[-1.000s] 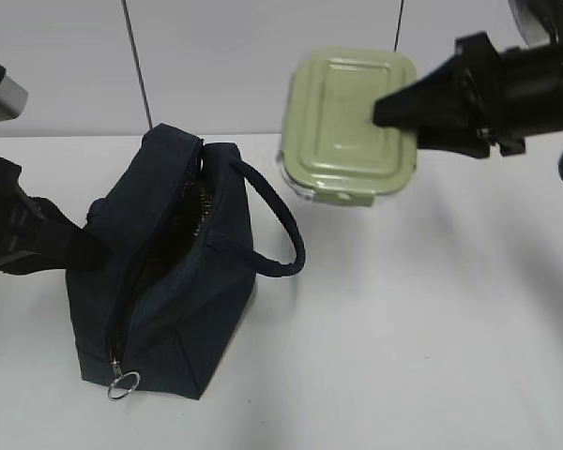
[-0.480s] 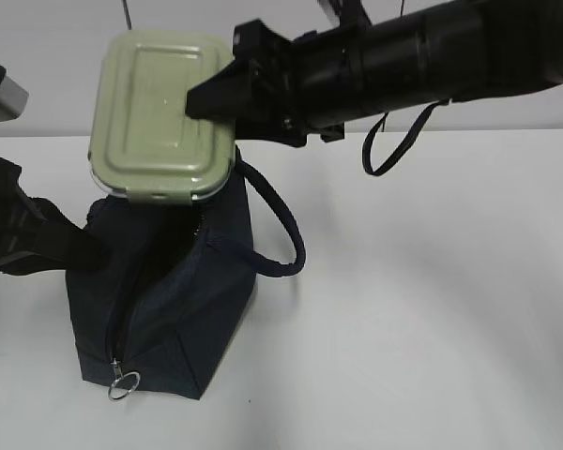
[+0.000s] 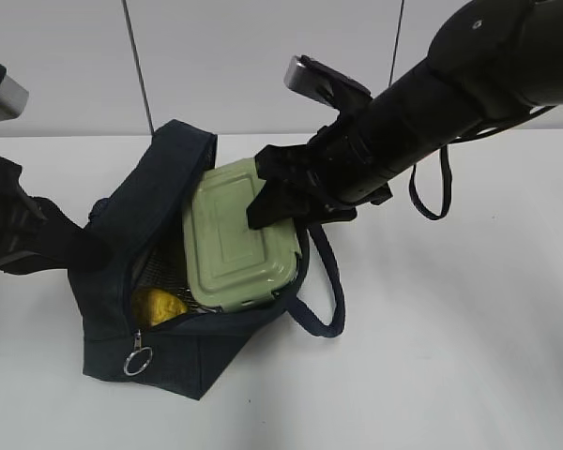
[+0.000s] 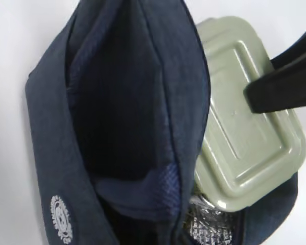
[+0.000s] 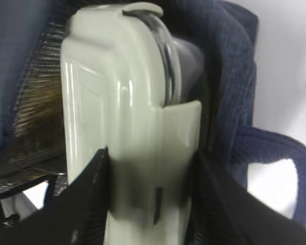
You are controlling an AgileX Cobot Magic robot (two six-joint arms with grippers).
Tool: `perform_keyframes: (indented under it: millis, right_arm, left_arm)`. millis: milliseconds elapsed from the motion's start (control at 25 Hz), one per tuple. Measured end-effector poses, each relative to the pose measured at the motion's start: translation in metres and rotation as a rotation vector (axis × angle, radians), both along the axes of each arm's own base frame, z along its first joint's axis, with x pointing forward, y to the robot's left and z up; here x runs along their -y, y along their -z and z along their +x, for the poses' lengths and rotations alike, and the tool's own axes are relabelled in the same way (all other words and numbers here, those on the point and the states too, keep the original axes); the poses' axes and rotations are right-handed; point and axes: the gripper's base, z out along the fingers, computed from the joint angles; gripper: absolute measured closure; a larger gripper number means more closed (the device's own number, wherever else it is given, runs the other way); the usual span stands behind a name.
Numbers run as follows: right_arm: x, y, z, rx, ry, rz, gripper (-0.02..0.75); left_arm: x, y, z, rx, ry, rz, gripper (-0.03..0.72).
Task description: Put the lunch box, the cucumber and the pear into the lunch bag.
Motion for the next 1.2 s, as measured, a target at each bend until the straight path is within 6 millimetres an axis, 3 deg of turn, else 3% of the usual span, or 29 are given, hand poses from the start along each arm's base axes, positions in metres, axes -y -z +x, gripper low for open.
perform_keyframes:
  millis: [360,520,720,1200]
  right_arm:
    - [-0.025,0.0,0.008,0.018,-0.042,0.021,0.387]
    - [-0.032,-0.021,0.013,0.05,-0.082,0.081,0.295]
    - [-0.039,-0.048,0.015,0.078,-0.146,0.135,0.268]
    - [-0.018,-0.048,0.014,0.044,-0.065,-0.098,0.269]
  left_arm:
    - [0.0,0.0,0.0,0.002,-0.001,0.001,0.704]
    - [0.0,0.0,0.001,0.008,-0.006,0.002,0.704]
    - [0.0,0.0,0.001,0.008,-0.007,0.002,0.704]
    - [0.0,0.0,0.001,0.007,-0.008,0.0,0.704]
